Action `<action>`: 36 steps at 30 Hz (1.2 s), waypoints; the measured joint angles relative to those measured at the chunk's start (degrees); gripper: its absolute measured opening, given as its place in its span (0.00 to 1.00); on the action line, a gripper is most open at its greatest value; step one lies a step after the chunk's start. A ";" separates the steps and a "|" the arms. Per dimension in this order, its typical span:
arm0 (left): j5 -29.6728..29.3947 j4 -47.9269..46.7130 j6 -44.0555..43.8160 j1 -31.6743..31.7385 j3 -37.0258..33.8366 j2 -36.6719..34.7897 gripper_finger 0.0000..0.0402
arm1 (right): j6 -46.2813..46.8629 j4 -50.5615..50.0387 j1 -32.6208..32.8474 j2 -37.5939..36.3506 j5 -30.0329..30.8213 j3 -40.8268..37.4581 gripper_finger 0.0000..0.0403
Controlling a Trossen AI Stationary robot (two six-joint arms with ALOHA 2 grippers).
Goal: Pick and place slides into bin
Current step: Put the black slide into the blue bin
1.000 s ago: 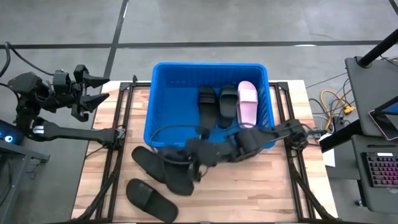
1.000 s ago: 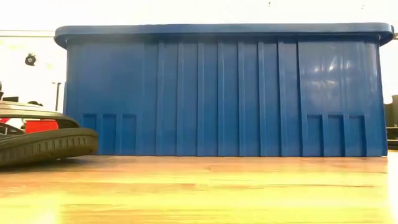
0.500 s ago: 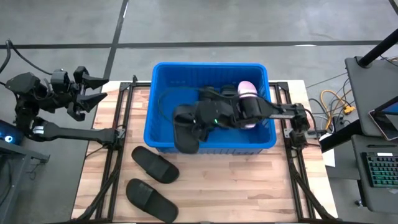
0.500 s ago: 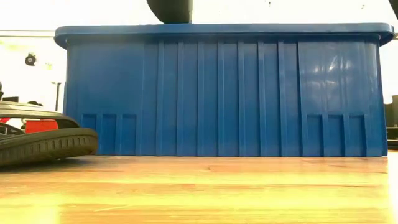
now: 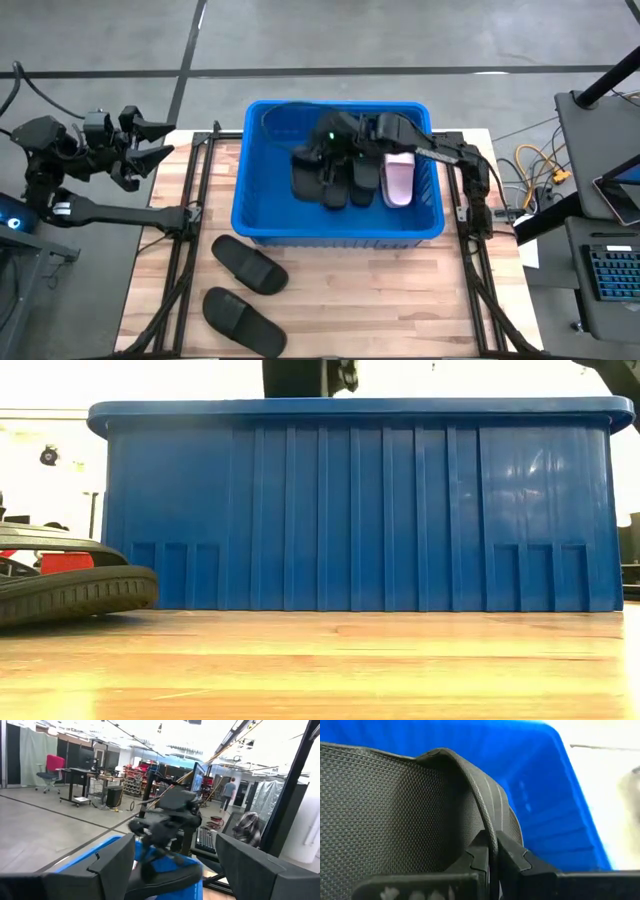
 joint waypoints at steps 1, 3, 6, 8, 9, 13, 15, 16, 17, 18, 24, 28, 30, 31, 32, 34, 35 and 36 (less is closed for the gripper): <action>-0.05 -0.01 -0.02 -0.02 0.00 0.00 0.65 | -1.32 0.03 -1.29 0.00 -0.11 -0.90 0.03; -0.09 -0.04 -0.02 0.00 0.00 0.02 0.65 | -4.33 0.05 -3.56 0.00 -0.08 -2.74 0.03; -0.10 0.46 0.00 0.00 0.00 0.02 0.65 | -8.54 0.50 -6.31 0.00 -0.12 -4.99 0.03; -0.68 1.30 0.01 0.00 0.00 0.13 0.65 | -10.67 1.55 -7.73 0.00 -0.34 -6.53 0.03; -1.64 1.86 0.03 0.00 0.00 0.36 0.65 | -11.60 1.98 -8.36 0.00 -0.36 -7.26 0.03; -6.91 3.03 0.06 0.00 0.00 1.42 0.65 | -16.11 3.65 -10.40 0.00 -0.33 -11.23 0.03; -9.35 3.12 0.02 0.00 -0.02 2.06 0.65 | -18.31 4.83 -11.14 0.09 -0.31 -13.32 0.03; -10.20 3.14 0.03 0.00 -0.03 2.42 0.65 | -19.19 5.44 -11.42 0.11 -0.27 -14.42 0.03; -10.71 3.19 0.04 0.00 -0.10 2.81 0.65 | -19.77 6.55 -11.71 0.10 -0.20 -15.65 0.03; -10.75 3.41 0.04 0.00 -0.29 3.22 0.65 | -19.97 8.14 -11.94 0.11 -0.11 -16.80 0.03; -10.75 12.42 1.94 0.00 -2.59 6.02 0.65 | -21.32 13.97 -12.26 0.09 3.51 -24.11 0.03; -10.71 15.47 4.56 -0.02 -3.50 7.25 0.65 | -22.06 16.62 -13.00 0.09 3.31 -28.89 0.03; -10.72 15.48 4.72 -0.02 -3.50 7.78 0.65 | -22.30 18.63 -13.43 0.09 2.95 -30.94 0.03; -10.72 15.53 4.69 0.00 -3.50 7.96 0.65 | -22.51 19.90 -13.70 0.01 2.97 -31.82 0.03; -10.72 15.50 4.66 0.00 -3.50 8.01 0.65 | -22.59 21.03 -13.92 -0.07 2.96 -32.53 0.03; -10.71 15.51 4.63 -0.02 -3.50 8.13 0.65 | -22.67 22.15 -14.33 -0.07 2.90 -33.49 0.03; -10.71 15.51 4.55 -0.02 -3.50 8.15 0.65 | -22.70 22.58 -14.38 -0.07 2.90 -33.86 0.03; -10.71 15.54 4.50 0.00 -3.50 8.16 0.65 | -22.72 22.91 -14.47 -0.07 2.70 -34.14 0.03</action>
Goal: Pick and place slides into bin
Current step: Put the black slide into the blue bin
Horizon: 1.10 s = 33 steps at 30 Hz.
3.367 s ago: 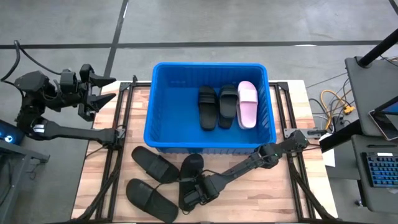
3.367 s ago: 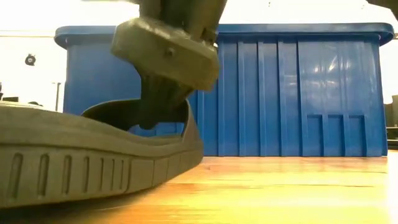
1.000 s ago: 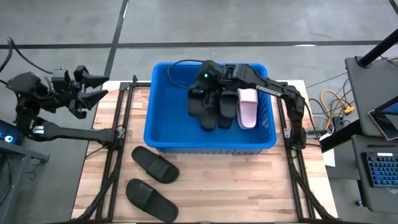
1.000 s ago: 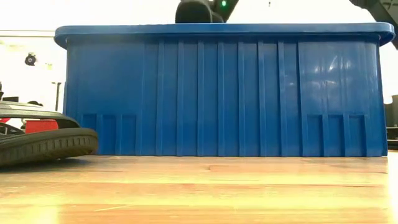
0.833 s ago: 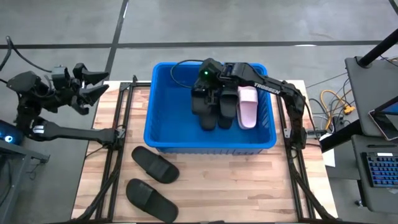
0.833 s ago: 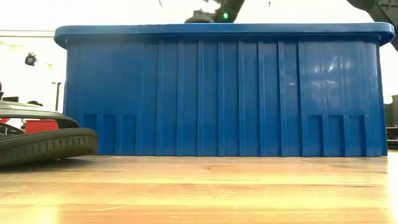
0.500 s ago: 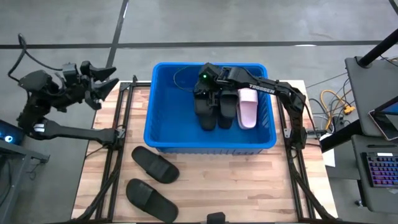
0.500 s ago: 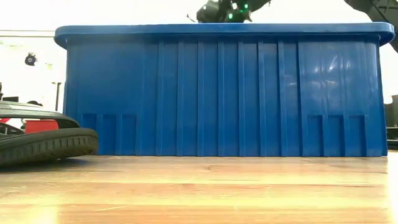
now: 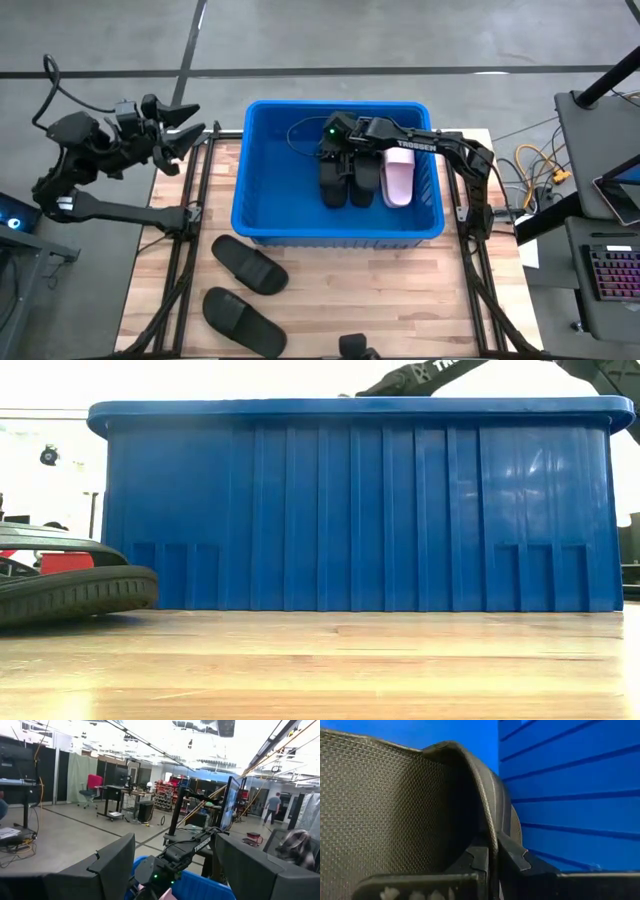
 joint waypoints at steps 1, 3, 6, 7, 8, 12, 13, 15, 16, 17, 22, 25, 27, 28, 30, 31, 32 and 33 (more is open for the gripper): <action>0.00 0.01 -0.04 0.00 0.00 -0.09 0.65 | -0.08 0.09 -0.14 -0.05 -0.04 -0.23 0.03; 0.00 0.13 -0.02 -0.01 0.00 -0.18 0.65 | -0.60 -0.09 -0.21 -0.06 -0.02 -0.37 0.03; 0.00 1.01 -0.02 0.00 0.02 -0.29 0.65 | -1.87 -0.17 -0.52 -0.06 -0.61 -0.48 0.03; 0.02 1.48 -0.02 -0.02 0.02 -0.29 0.65 | -2.45 -0.18 -0.64 -0.06 -0.98 -0.59 0.03; 0.02 1.85 0.00 -0.02 0.02 -0.27 0.65 | -2.91 -0.21 -0.77 -0.06 -1.32 -0.67 0.03; 0.03 1.76 0.00 0.00 0.02 -0.39 0.65 | -2.92 -0.88 -1.01 -0.06 -1.60 -0.69 0.03; 0.02 1.78 0.00 -0.01 0.02 -0.40 0.65 | -2.82 -1.23 -1.02 -0.06 -1.61 -0.69 0.03; 0.02 1.76 0.00 0.00 0.02 -0.40 0.65 | -2.81 -2.32 -1.01 -0.06 -1.64 -0.58 0.03; 0.02 1.76 0.00 0.00 0.02 -0.39 0.65 | -2.83 -3.04 -1.01 -0.06 -1.67 -0.40 0.03; 0.02 1.74 0.00 0.00 0.02 -0.33 0.65 | -2.85 -3.61 -1.01 -0.06 -1.67 -0.30 0.04; 0.06 1.51 0.01 -0.01 0.00 -0.20 0.65 | -3.06 -6.06 -1.01 -0.06 -1.50 -0.25 0.12; 0.04 1.52 0.01 0.00 -0.07 -0.22 0.65 | -3.33 -6.85 -1.01 -0.04 -1.53 -0.25 0.20; 0.06 1.52 0.02 -0.01 -0.11 -0.20 0.65 | -3.24 -7.10 -1.01 -0.03 -1.50 -0.28 0.25; 0.04 1.52 0.02 0.00 -0.11 -0.20 0.65 | -3.23 -7.25 -1.01 -0.01 -1.50 -0.31 0.27; 0.04 1.54 0.02 -0.01 -0.11 -0.18 0.65 | -3.26 -7.31 -1.01 -0.01 -1.48 -0.31 0.32; 0.04 1.54 0.02 0.00 -0.11 -0.18 0.65 | -3.26 -7.33 -1.01 0.01 -1.48 -0.33 0.34; 0.05 1.54 0.02 -0.01 -0.11 -0.18 0.65 | -3.38 -7.34 -1.01 0.01 -1.43 -0.36 0.36; 0.04 1.54 0.00 0.00 -0.11 -0.18 0.65 | -3.56 -7.37 -1.01 0.01 -1.25 -0.36 0.38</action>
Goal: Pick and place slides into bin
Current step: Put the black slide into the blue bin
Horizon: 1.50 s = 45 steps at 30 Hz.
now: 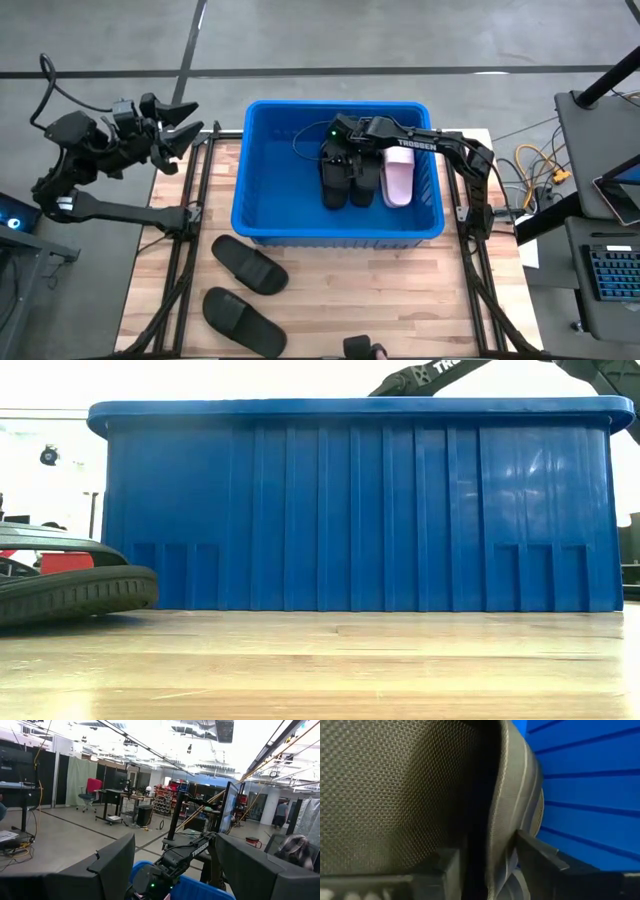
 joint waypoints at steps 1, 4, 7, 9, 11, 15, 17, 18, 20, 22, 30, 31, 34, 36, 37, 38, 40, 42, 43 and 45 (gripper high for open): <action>0.00 0.00 0.02 -0.02 0.00 0.05 0.65 | -0.13 -0.04 0.02 0.00 0.04 0.00 0.40; 0.02 0.04 0.00 0.00 -0.02 0.13 0.65 | 0.11 -0.39 0.22 0.00 0.08 -0.02 0.45; 0.01 0.20 0.00 -0.01 -0.02 0.33 0.65 | 0.11 -2.10 0.52 0.00 0.14 0.77 0.49; 0.01 0.18 0.02 -0.02 -0.02 0.36 0.65 | 0.63 -3.93 0.83 0.00 0.10 2.11 0.50; 0.02 0.17 0.00 0.00 -0.02 0.44 0.65 | 1.82 -6.05 1.07 0.01 0.08 4.09 0.52; 0.02 0.15 0.02 0.00 -0.02 0.51 0.65 | 2.51 -8.22 1.25 0.02 -0.03 7.70 0.52; 0.02 0.15 0.02 -0.02 -0.02 0.65 0.65 | 2.32 -9.03 1.25 0.02 -0.03 8.78 0.52; 0.02 0.15 0.02 0.00 -0.02 0.66 0.65 | 1.77 -9.24 1.22 0.02 -0.02 9.17 0.52; 0.02 -0.05 0.02 0.00 -0.02 0.66 0.65 | 0.92 -10.12 1.20 0.02 -0.01 10.04 0.52; 0.02 -0.02 0.01 0.00 -0.02 0.70 0.65 | 1.72 -10.69 1.20 0.02 -0.01 10.56 0.52; 0.03 -0.02 0.01 -0.01 -0.02 0.72 0.65 | 5.22 -14.21 1.27 0.02 -0.03 11.75 0.52; 0.03 -0.02 0.00 -0.02 -0.02 0.70 0.65 | 5.79 -15.01 1.27 0.02 -0.04 12.11 0.52; 0.02 -0.02 0.02 -0.01 -0.02 0.75 0.65 | 9.24 -15.95 1.28 0.02 -0.10 14.20 0.52; 0.02 0.00 0.02 -0.02 -0.02 0.86 0.65 | 13.13 -15.69 1.26 0.02 -1.76 16.35 0.52; 0.00 0.04 0.07 -0.01 -0.03 1.01 0.65 | 14.10 -15.53 1.25 -0.02 -3.48 17.56 0.52; 0.00 0.11 0.25 0.00 -0.05 1.09 0.65 | 14.78 -15.25 1.25 -0.07 -5.34 18.61 0.52; 0.00 0.10 0.46 0.00 -0.14 1.14 0.65 | 15.58 -14.04 1.25 -0.07 -7.92 20.76 0.52; 0.00 0.11 0.46 -0.02 -0.15 1.26 0.65 | 16.24 -12.88 1.29 -0.07 -8.21 22.49 0.52; -0.01 0.17 0.46 0.00 -0.15 1.44 0.65 | 16.43 -12.28 1.31 -0.07 -8.23 23.24 0.52; 0.00 0.17 0.39 0.00 -0.15 1.65 0.65 | 16.78 -11.69 1.25 -0.07 -8.18 24.56 0.52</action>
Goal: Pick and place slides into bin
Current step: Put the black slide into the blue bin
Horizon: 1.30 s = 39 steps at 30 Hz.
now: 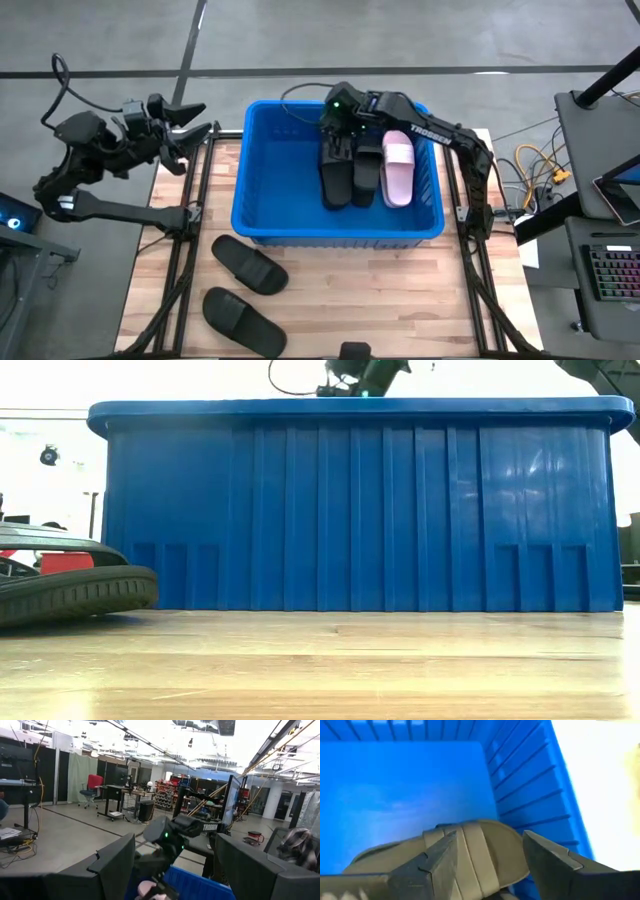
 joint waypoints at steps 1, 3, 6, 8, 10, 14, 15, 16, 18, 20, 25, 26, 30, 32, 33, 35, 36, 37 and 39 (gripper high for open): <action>0.00 -0.12 -0.22 -0.01 0.00 0.04 0.65 | 0.27 0.04 0.00 0.00 0.02 0.54 0.52; 0.02 -0.21 -0.26 -0.01 -0.02 0.13 0.65 | 1.08 0.36 0.00 0.00 0.04 1.37 0.52; 0.00 -0.21 -0.29 -0.02 -0.14 0.17 0.65 | 2.60 0.31 0.02 0.00 0.02 2.09 0.52; 0.00 -0.25 -0.35 -0.02 -0.33 0.19 0.65 | 4.07 0.29 0.02 0.00 -0.57 2.48 0.52; 0.02 -0.30 -0.37 -0.02 -0.37 0.19 0.65 | 6.38 0.43 0.05 0.00 -4.53 3.34 0.52; 0.04 -0.40 -0.35 -0.02 -0.37 0.19 0.65 | 13.71 4.50 1.11 -0.66 -19.35 6.99 0.52; 0.04 -0.45 -0.35 -0.02 -0.37 0.19 0.65 | 15.25 7.37 1.90 -1.14 -22.53 7.66 0.52; 0.04 -0.49 -0.31 0.00 -0.37 0.19 0.65 | 16.44 10.68 2.75 -1.91 -24.71 8.16 0.52; 0.07 -0.66 0.38 -0.02 -0.42 0.04 0.65 | 16.99 17.23 5.13 -3.71 -25.20 8.36 0.52; 0.08 -0.63 1.39 -0.02 -0.44 -0.02 0.65 | 15.22 22.33 7.68 -5.28 -23.26 8.12 0.52; 0.90 -0.68 1.45 -0.02 -0.44 -0.98 0.65 | 11.61 24.34 13.71 -8.64 -9.57 7.88 0.52; 1.58 -0.69 1.29 -0.02 -0.44 -1.26 0.65 | 11.59 24.31 14.91 -9.11 -6.12 7.88 0.52; 5.97 -0.63 -1.70 -0.02 -0.44 -2.45 0.65 | 13.89 24.07 19.11 -10.48 3.67 7.88 0.52; 9.45 -0.61 -4.59 0.00 -0.44 -2.73 0.65 | 15.87 24.13 21.10 -10.58 6.80 7.88 0.52; 11.68 -0.62 -5.48 0.00 -0.44 -2.76 0.65 | 17.02 24.09 22.11 -10.62 8.23 7.88 0.52; 17.06 -0.69 -6.53 0.00 -0.44 -2.81 0.65 | 19.26 24.01 24.28 -10.62 11.38 7.86 0.52; 19.94 -0.67 -6.65 0.00 -0.44 -2.76 0.65 | 20.11 24.01 25.43 -10.62 13.45 7.86 0.52; 22.43 -0.66 -7.26 -0.01 -0.44 -2.65 0.65 | 20.82 23.96 26.64 -10.62 15.91 7.86 0.52; 26.50 -0.60 -9.73 -0.01 -0.37 -2.52 0.65 | 21.82 23.96 29.15 -10.69 21.51 7.86 0.52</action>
